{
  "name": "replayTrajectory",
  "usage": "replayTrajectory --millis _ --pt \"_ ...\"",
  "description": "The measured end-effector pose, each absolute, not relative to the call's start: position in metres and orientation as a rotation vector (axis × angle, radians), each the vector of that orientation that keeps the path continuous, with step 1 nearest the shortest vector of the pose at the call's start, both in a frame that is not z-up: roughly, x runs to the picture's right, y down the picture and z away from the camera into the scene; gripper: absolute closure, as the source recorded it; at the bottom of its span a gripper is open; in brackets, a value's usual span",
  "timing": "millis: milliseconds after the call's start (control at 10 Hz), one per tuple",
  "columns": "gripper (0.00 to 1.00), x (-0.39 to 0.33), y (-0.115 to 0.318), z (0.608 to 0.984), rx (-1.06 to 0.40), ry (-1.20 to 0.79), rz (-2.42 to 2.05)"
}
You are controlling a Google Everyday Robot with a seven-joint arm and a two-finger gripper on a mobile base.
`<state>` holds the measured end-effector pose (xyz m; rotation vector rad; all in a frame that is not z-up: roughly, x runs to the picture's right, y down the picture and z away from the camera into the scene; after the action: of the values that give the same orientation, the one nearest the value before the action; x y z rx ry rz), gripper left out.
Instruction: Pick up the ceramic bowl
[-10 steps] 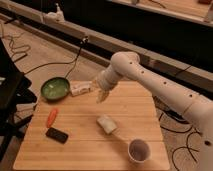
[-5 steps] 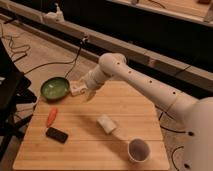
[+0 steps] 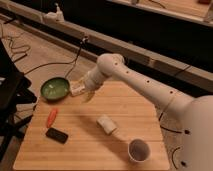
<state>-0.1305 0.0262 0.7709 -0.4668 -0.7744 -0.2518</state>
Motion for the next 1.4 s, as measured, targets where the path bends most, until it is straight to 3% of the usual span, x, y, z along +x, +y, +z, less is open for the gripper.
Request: replayTrajectory --millis 1000,1400 --pt "0.35 -0.268 0.022 0.848 -0.393 -0.867 -0.404" --pt "0.35 -0.291 0.029 0.865 -0.402 -0.86 -0.444"
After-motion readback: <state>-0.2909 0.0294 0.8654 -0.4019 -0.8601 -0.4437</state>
